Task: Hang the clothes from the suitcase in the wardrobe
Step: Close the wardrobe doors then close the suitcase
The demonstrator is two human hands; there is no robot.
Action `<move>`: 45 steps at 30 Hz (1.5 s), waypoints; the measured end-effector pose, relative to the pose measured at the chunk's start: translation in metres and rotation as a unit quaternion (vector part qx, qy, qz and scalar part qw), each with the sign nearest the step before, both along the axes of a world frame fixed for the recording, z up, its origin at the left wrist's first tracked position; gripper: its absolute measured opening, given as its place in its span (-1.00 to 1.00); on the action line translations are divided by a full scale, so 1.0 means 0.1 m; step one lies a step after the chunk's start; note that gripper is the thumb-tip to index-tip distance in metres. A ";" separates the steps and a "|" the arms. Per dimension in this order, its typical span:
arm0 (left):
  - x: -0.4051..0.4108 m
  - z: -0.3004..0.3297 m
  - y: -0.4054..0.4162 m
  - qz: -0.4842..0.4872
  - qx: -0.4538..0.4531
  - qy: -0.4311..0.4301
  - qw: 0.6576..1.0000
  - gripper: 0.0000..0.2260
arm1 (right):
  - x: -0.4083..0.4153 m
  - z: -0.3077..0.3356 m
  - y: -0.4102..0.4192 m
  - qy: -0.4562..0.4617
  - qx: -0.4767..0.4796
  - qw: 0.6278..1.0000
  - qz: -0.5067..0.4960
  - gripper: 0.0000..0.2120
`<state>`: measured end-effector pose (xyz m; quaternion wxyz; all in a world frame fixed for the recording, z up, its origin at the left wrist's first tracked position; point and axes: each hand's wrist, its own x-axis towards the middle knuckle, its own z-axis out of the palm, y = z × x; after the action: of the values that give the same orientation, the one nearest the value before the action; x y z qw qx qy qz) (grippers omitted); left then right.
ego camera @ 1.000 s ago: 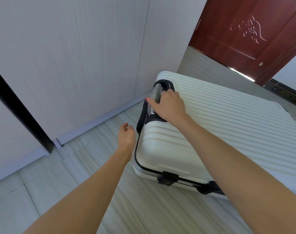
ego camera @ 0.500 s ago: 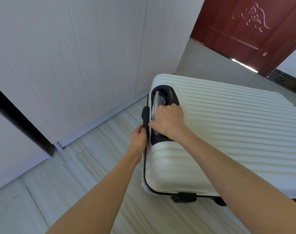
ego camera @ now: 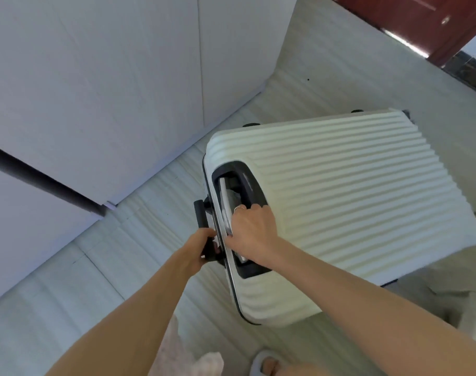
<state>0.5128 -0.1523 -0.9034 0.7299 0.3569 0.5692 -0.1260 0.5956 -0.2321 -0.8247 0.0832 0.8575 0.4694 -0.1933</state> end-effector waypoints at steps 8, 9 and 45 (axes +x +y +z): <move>-0.19 1.16 -0.22 0.020 0.002 0.057 0.998 -0.91 | 0.03 1.15 -0.35 0.070 -0.030 0.997 -0.030 -0.67; -0.21 1.41 -0.24 0.018 0.009 0.059 0.998 -0.89 | 0.06 1.38 -0.37 0.087 -0.046 0.994 -0.047 -0.67; -4.35 4.49 -1.05 0.225 0.229 0.235 0.918 -0.87 | -3.21 3.55 -0.08 0.448 -0.182 0.873 0.061 -0.65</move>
<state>0.0779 -0.2570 -0.4547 0.4829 0.3367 0.8028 0.0948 0.2750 -0.2399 -0.4700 0.0305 0.6182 0.4641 -0.6336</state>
